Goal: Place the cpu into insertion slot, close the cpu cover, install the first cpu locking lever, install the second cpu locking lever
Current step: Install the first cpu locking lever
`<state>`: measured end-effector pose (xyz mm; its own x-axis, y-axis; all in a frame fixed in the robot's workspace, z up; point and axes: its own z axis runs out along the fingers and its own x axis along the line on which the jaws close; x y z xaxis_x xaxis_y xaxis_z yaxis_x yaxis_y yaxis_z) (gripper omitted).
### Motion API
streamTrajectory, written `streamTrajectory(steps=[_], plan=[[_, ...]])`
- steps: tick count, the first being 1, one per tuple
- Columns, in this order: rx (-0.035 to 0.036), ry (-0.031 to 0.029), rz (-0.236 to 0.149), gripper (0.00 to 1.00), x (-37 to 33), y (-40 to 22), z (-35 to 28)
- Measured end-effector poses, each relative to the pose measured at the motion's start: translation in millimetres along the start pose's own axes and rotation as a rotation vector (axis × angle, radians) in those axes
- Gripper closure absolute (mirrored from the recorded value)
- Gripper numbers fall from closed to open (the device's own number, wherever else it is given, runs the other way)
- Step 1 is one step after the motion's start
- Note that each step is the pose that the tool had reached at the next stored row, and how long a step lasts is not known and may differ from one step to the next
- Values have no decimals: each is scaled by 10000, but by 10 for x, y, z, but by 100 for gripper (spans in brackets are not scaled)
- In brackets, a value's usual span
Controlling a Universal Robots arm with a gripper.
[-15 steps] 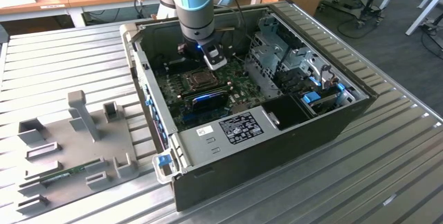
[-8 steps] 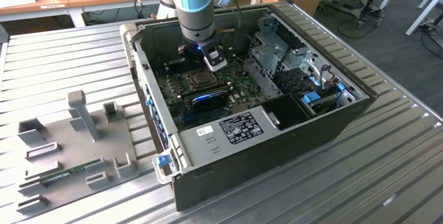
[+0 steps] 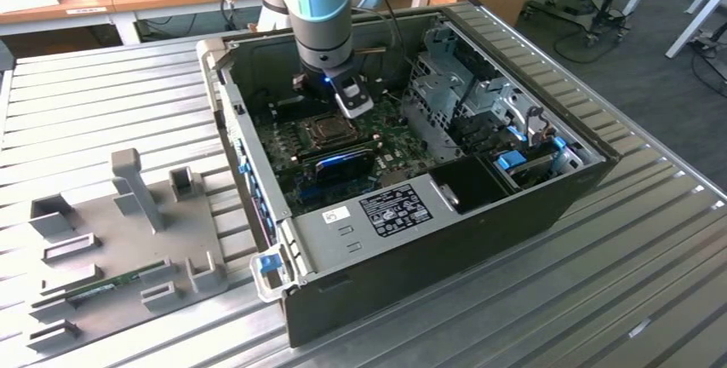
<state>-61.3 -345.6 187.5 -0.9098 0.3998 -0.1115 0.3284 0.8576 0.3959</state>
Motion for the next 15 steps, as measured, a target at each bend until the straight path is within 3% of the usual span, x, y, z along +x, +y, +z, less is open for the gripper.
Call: streamTrajectory(steps=[15], plan=[[32, -10, -7, 90, -8, -28, 5]])
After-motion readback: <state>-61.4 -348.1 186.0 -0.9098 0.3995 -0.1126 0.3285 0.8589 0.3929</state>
